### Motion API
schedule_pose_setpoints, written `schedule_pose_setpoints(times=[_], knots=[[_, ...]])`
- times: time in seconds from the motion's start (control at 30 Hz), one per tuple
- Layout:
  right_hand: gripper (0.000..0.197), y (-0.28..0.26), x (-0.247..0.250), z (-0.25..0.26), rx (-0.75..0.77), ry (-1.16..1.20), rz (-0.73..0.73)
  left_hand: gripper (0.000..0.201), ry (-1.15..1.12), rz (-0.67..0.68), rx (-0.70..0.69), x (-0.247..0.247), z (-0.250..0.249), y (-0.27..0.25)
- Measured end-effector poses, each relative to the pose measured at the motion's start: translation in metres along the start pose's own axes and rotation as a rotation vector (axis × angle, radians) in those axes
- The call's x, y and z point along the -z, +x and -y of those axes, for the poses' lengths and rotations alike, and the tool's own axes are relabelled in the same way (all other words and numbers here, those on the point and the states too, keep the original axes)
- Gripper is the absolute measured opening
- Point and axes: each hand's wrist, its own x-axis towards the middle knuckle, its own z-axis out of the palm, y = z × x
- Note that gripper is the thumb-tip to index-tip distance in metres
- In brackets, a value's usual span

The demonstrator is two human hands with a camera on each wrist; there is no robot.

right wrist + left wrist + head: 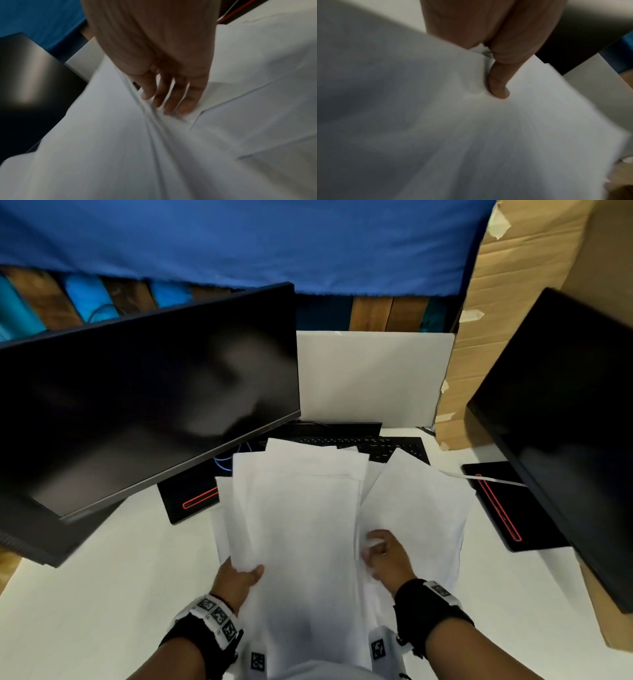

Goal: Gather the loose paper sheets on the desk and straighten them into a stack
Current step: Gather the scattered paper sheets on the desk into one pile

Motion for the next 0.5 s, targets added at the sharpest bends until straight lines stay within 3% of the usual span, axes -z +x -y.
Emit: schedule_pose_setpoints(times=[0.07, 0.13, 0.23, 0.33, 0.4, 0.5], knots=[[0.038, 0.006, 0.019, -0.005, -0.079, -0.205, -0.309, 0.049, 0.045, -0.106, 0.028, 0.014, 0.007, 0.008], [0.066, 0.004, 0.042, -0.008, -0.262, -0.445, -0.51, 0.058, 0.046, -0.178, 0.04, 0.027, 0.016, 0.014], [0.091, 0.002, 0.064, -0.019, -0.42, -0.49, -0.53, 0.07, 0.044, -0.207, 0.039, 0.038, 0.027, 0.019], [0.075, 0.008, 0.073, -0.035, -0.356, -0.194, -0.46, 0.064, 0.051, -0.152, 0.045, 0.039, 0.021, 0.009], [0.051, 0.009, 0.079, -0.04, -0.297, -0.171, -0.452, 0.061, 0.068, -0.121, 0.026, 0.037, 0.016, 0.005], [0.023, 0.004, 0.086, -0.032, -0.152, -0.218, -0.586, 0.053, 0.035, -0.105, 0.006, 0.034, 0.013, 0.004]])
